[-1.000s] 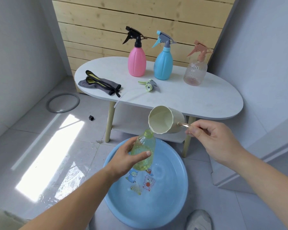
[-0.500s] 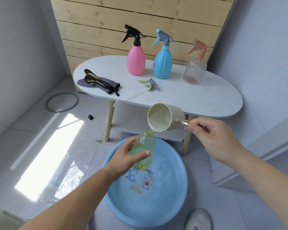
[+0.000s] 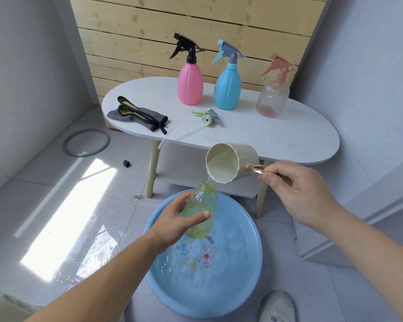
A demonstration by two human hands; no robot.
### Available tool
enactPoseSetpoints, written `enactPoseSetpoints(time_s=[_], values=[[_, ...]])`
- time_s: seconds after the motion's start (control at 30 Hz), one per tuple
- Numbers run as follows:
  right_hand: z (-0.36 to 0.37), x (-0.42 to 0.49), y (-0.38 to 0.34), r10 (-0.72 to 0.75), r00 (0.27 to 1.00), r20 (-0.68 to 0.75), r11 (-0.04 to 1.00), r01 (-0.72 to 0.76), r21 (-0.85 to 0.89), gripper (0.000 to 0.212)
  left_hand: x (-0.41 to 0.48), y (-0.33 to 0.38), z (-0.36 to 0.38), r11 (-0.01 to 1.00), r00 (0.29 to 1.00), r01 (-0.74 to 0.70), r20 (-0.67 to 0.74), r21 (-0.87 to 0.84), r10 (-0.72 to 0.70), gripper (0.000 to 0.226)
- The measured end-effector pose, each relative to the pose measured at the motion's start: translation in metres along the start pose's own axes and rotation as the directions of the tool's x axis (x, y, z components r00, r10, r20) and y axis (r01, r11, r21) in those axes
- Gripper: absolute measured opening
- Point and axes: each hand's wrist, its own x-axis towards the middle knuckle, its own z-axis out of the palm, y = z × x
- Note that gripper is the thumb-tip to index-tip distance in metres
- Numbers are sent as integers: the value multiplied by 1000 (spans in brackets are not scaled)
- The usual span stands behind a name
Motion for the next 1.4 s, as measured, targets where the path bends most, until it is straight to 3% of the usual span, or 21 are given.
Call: enactPoseSetpoints(time_s=[1.4], values=[[1, 3, 6, -270, 963, 19, 945, 269, -188, 13, -1, -3, -1, 999, 1000, 2, -6, 42, -2, 64]])
